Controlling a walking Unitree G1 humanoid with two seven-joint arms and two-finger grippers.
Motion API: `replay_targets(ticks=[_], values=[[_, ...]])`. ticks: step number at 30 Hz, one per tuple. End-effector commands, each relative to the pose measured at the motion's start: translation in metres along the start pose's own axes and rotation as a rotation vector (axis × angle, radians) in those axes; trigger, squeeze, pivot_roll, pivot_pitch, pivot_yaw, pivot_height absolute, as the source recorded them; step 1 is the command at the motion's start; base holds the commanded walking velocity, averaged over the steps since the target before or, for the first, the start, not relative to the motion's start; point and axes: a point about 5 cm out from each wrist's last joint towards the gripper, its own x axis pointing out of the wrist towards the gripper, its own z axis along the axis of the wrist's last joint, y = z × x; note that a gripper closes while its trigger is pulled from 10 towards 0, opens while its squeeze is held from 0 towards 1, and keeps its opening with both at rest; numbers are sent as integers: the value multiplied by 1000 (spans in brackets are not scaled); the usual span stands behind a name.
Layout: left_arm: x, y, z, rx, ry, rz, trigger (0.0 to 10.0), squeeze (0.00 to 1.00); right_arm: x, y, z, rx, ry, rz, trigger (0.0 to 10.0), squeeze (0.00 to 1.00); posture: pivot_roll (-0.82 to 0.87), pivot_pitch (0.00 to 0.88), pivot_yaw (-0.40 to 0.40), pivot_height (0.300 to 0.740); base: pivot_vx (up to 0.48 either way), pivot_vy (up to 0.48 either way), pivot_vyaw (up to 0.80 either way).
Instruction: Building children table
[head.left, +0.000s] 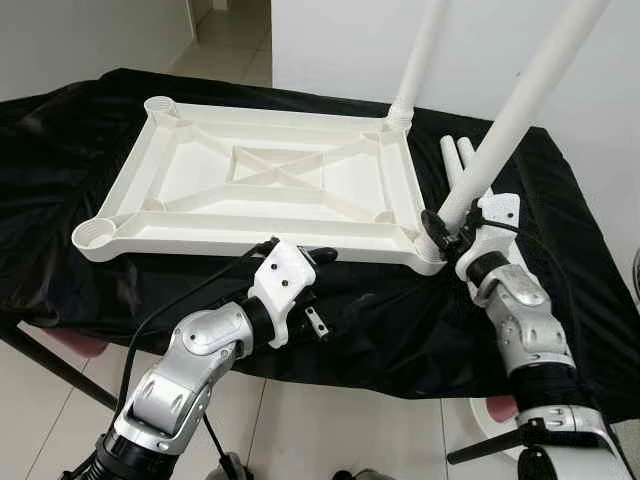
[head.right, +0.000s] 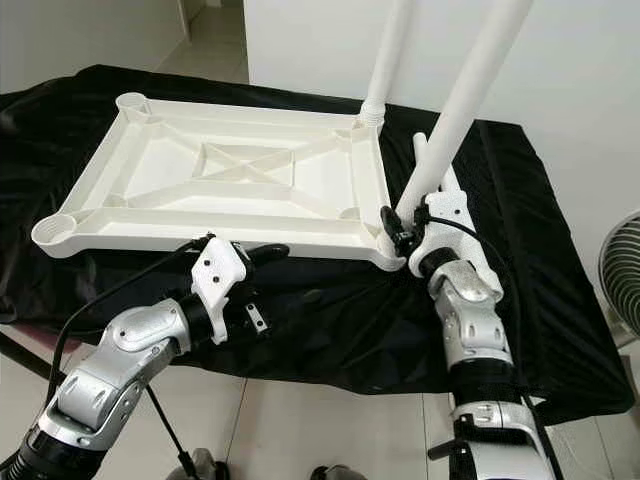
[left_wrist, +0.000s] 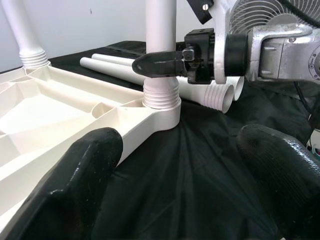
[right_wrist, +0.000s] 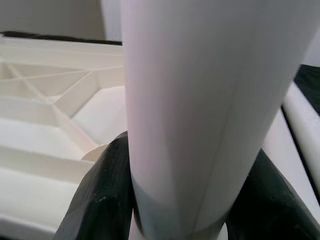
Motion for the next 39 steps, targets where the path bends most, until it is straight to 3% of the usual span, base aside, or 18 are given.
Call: replay_targets(ticks=[1, 7, 19, 23, 30, 39], values=[[0, -5, 0, -5, 4, -32, 10000, 0, -7, -2, -21, 27, 95, -94, 10000, 0, 150, 101, -40, 740, 0, 0, 0], [0, -6, -1, -7, 3, -36, 10000, 0, -7, 14, -24, 56, 79, -293, 10000, 0, 155, 83, -47, 740, 0, 0, 0], [0, -7, -1, -6, 4, -43, 10000, 0, -13, 24, -32, 67, 98, -521, 10000, 0, 157, 72, -49, 740, 0, 0, 0], [0, -7, -2, -7, 4, -49, 10000, 0, -19, 28, -30, 70, 62, -706, 10000, 0, 159, 62, -49, 740, 0, 0, 0], [0, -8, -2, -7, 3, -53, 10000, 0, -20, 32, -30, 98, 50, -745, 10000, 0, 160, 55, -51, 740, 0, 0, 0], [0, -10, -2, -7, 1, -62, 10000, 0, -20, 23, -37, 127, 113, -796, 10000, 0, 154, 49, -47, 740, 0, 0, 0]])
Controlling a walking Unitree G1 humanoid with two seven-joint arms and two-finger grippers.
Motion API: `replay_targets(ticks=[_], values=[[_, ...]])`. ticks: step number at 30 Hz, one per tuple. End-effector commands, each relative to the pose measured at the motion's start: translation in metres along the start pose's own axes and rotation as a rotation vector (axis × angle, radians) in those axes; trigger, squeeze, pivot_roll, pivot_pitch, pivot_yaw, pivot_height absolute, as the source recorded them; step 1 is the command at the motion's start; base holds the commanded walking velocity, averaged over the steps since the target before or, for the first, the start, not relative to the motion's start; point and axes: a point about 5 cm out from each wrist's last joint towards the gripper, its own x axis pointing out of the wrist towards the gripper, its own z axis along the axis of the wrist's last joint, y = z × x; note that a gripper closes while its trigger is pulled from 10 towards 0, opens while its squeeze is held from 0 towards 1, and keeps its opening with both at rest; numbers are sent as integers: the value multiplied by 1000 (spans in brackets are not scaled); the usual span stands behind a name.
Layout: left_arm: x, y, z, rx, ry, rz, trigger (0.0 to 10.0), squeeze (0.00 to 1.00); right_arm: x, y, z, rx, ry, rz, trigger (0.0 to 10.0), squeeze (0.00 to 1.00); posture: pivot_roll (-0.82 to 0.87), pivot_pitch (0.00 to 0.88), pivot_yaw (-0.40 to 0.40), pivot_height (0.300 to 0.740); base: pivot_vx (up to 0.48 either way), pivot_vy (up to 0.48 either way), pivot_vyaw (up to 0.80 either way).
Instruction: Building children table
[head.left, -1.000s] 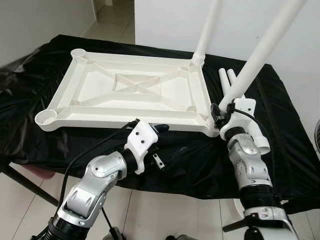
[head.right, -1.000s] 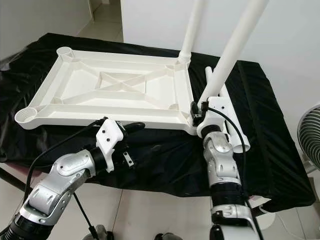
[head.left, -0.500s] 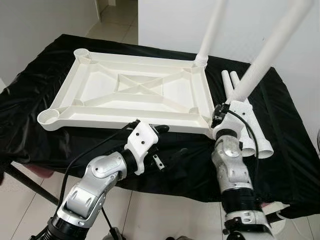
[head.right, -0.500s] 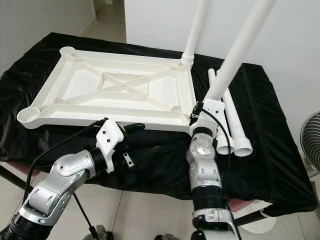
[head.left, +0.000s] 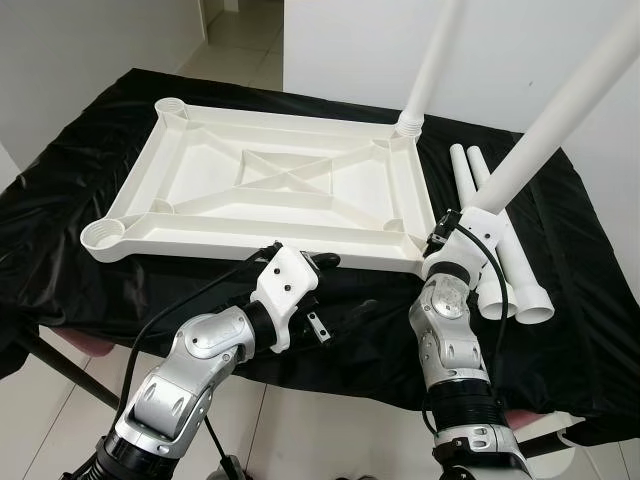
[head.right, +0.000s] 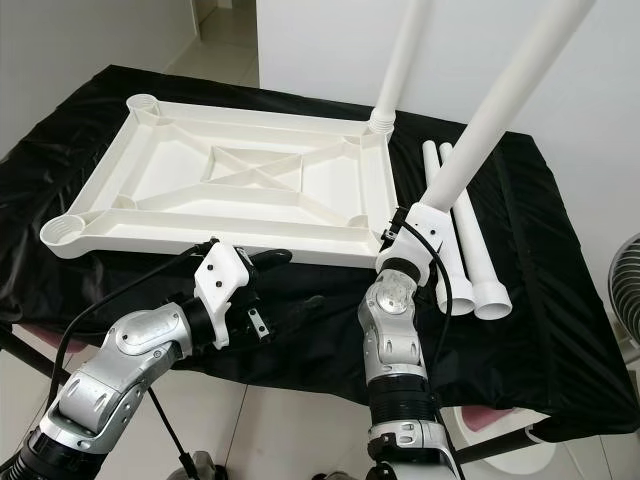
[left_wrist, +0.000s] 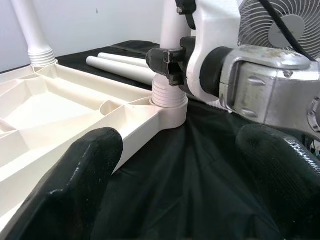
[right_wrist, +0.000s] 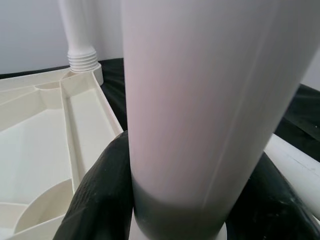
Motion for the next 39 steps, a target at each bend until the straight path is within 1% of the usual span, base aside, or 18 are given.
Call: replay_targets(ticks=[1, 5, 18, 19, 20, 21, 23, 28, 29, 30, 31, 33, 34, 35, 37, 38, 39], values=[[-1, -5, 0, 4, -5, -43, 10000, 0, 3, -25, -24, -38, 120, -116, 10000, 0, 153, 48, -48, 740, 0, 0, 0], [0, -6, 1, 5, -7, -47, 10000, 0, 11, -26, -25, -15, 179, -130, 10000, 0, 151, 48, -46, 740, 0, 0, 0], [0, -6, 1, 5, -7, -47, 10000, 0, 19, -28, -28, -19, 234, -125, 10000, 0, 152, 51, -47, 740, 0, 0, 0], [0, -6, 1, 4, -7, -45, 10000, 0, 21, -29, -32, 20, 293, -120, 10000, 0, 152, 59, -48, 740, 0, 0, 0], [-1, -6, 2, 3, -7, -45, 10000, 0, 22, -27, -34, 48, 336, -85, 10000, 0, 151, 63, -47, 740, 0, 0, 0], [-1, -6, 2, 3, -7, -45, 10000, 0, 22, -27, -34, 48, 336, -85, 10000, 0, 151, 63, -47, 740, 0, 0, 0], [-1, -6, 2, 0, -7, -44, 10000, 0, 26, -27, -31, 14, 326, -54, 10000, 0, 150, 65, -46, 740, 0, 0, 0], [-1, -7, 2, 0, -6, -44, 10000, 0, 28, -26, -30, -8, 316, -13, 10000, 0, 152, 69, -46, 740, 0, 0, 0], [-1, -6, 2, -1, -6, -44, 10000, 0, 28, -25, -27, -48, 274, 4, 10000, 0, 152, 70, -44, 740, 0, 0, 0], [-1, -6, 2, -1, -6, -44, 10000, 0, 28, -25, -27, -48, 274, 4, 10000, 0, 152, 70, -44, 740, 0, 0, 0], [-3, -7, 2, -1, -3, -44, 10000, 0, 26, -23, -26, -95, 220, 70, 10000, 0, 155, 75, -42, 740, 0, 0, 0], [-3, -7, 2, -1, -3, -44, 10000, 0, 26, -23, -26, -95, 220, 70, 10000, 0, 155, 75, -42, 740, 0, 0, 0], [-3, -7, 2, -2, -1, -43, 10000, 0, 24, -20, -23, -108, 174, 148, 10000, 0, 154, 78, -40, 740, 0, 0, 0], [-3, -7, 2, -2, -1, -43, 10000, 0, 24, -20, -23, -108, 174, 148, 10000, 0, 154, 78, -40, 740, 0, 0, 0], [-4, -7, 2, -2, 0, -42, 10000, 0, 22, -17, -23, -99, 164, 218, 10000, 0, 154, 80, -39, 740, 0, 0, 0], [-4, -7, 2, -2, 0, -42, 10000, 0, 22, -17, -23, -99, 164, 218, 10000, 0, 154, 80, -39, 740, 0, 0, 0], [-4, -7, 2, -2, 1, -42, 10000, 0, 20, -16, -23, -88, 170, 248, 10000, 0, 154, 81, -38, 740, 0, 0, 0]])
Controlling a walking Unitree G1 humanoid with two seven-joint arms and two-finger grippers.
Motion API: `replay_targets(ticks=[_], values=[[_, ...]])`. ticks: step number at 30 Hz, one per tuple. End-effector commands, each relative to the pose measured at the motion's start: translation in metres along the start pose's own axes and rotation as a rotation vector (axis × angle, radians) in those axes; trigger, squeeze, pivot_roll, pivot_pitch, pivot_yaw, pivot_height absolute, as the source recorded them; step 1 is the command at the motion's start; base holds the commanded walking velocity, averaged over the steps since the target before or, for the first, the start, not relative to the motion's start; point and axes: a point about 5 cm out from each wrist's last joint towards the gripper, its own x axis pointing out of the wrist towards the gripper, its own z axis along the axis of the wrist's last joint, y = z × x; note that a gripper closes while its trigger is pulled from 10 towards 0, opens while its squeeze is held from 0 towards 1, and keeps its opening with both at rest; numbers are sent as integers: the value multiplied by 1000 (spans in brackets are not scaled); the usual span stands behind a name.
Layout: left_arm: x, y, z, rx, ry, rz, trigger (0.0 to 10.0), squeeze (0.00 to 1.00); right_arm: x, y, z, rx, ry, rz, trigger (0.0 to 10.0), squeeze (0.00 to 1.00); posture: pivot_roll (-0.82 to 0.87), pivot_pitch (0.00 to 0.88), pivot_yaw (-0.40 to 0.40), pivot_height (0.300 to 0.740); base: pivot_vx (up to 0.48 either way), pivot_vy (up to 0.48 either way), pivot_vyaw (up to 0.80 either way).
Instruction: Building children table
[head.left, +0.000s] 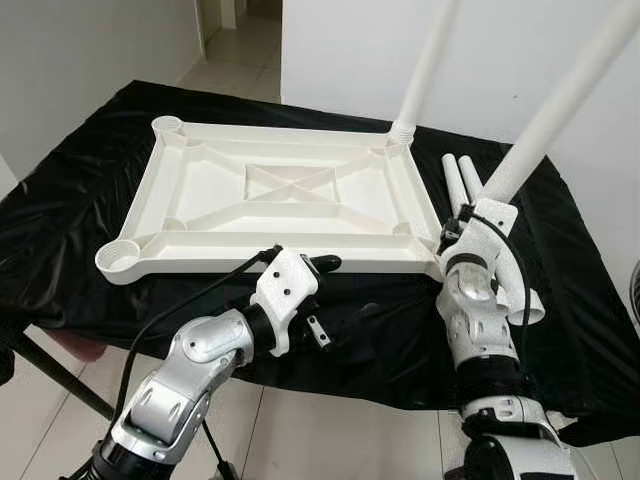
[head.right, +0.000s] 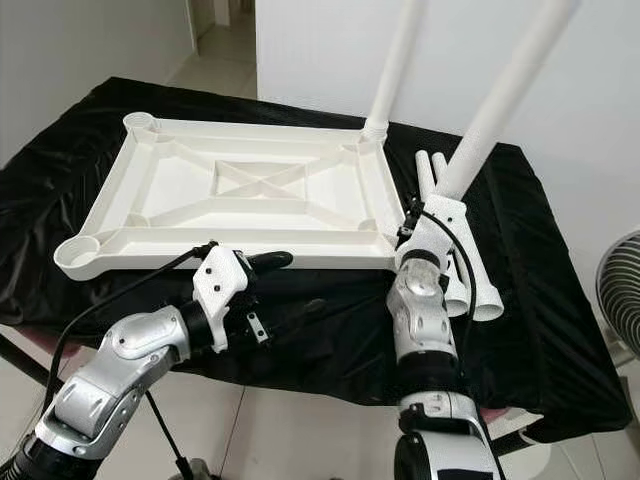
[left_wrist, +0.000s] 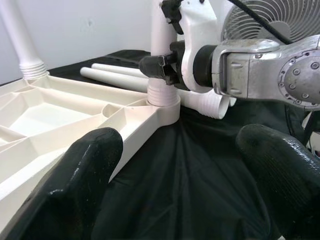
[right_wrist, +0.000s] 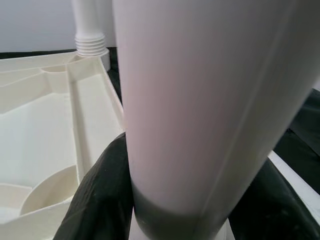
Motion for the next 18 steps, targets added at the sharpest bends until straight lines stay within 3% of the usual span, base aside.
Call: replay_targets(ticks=[1, 4, 11, 18], values=[[0, -4, 0, -10, 3, -35, 10000, 0, -6, 0, -22, -5, 101, 47, 10000, 0, 154, 81, -38, 740, 0, 0, 0], [-1, -3, 1, -9, 3, -32, 10000, 0, -7, -6, -24, 4, 119, 140, 10000, 0, 156, 91, -36, 740, 0, 0, 0], [-2, -2, 1, -10, 5, -30, 10000, 0, -4, -22, -20, -52, 117, 232, 10000, 0, 150, 103, -25, 740, 0, 0, 0], [-1, -1, 2, -11, 3, -31, 10000, 0, -2, -40, -19, -210, 140, 372, 10000, 0, 143, 119, -14, 740, 0, 0, 0]])
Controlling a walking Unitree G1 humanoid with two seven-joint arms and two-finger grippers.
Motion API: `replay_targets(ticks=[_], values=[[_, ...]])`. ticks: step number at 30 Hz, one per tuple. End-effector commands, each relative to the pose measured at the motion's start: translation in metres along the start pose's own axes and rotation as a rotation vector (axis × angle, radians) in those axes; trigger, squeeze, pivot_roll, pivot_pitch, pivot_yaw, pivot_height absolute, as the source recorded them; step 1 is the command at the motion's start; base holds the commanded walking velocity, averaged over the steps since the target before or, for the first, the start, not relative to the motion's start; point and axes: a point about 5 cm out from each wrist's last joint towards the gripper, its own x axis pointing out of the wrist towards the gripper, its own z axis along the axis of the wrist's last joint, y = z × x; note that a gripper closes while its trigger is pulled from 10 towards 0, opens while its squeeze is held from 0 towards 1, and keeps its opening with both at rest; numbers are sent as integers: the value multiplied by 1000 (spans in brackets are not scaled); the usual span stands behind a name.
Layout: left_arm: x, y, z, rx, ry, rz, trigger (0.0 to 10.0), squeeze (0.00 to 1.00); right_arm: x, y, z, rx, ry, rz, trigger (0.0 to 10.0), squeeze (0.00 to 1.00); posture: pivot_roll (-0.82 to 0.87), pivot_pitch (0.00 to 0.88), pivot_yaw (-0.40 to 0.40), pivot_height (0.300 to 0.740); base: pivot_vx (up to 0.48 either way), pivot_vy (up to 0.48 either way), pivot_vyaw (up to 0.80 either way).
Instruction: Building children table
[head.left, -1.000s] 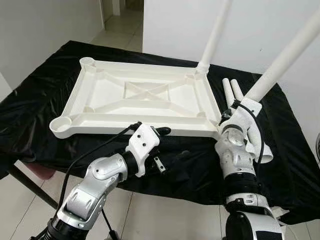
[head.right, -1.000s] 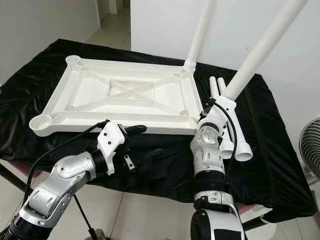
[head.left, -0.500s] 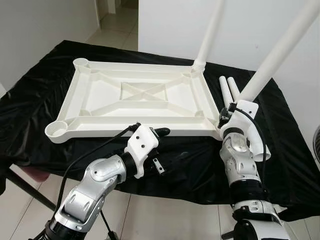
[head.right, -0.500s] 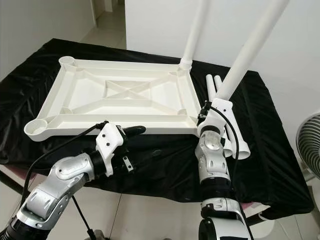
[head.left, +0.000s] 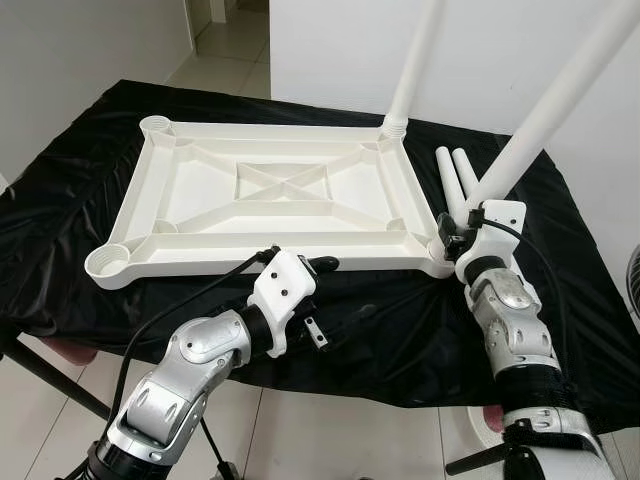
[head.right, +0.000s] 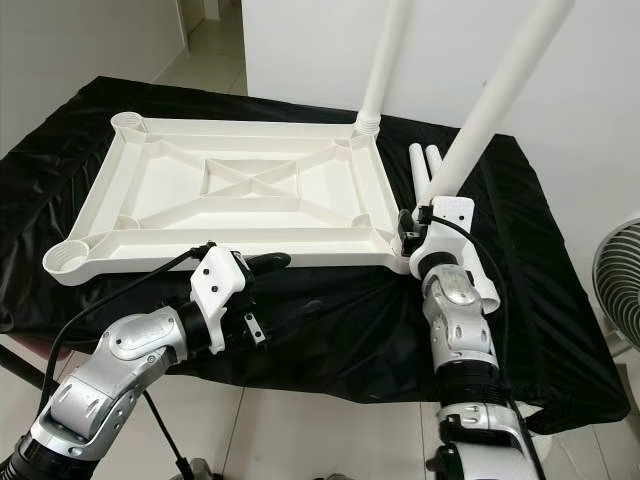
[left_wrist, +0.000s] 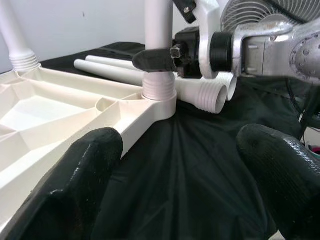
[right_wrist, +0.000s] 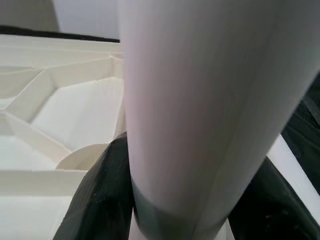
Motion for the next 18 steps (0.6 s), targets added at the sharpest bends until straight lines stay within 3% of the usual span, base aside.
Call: replay_targets(ticks=[1, 9, 12, 13, 18], values=[[1, -1, 3, -1, -7, -28, 10000, 0, -11, -7, -32, -39, 167, 59, 10000, 0, 143, 119, -14, 740, 0, 0, 0], [1, 0, 4, -1, -10, -25, 10000, 0, -12, -22, -31, -52, 209, 142, 10000, 0, 139, 127, -9, 740, 0, 0, 0], [2, 1, 4, 0, -11, -23, 10000, 0, -11, -31, -32, -26, 216, 144, 10000, 0, 140, 129, -9, 740, 0, 0, 0], [2, 2, 5, 1, -10, -22, 10000, 0, -12, -36, -33, 23, 219, 147, 10000, 0, 141, 129, -8, 740, 0, 0, 0], [2, 2, 5, 2, -11, -20, 10000, 0, -13, -41, -35, 95, 230, 155, 10000, 0, 140, 128, -8, 740, 0, 0, 0]])
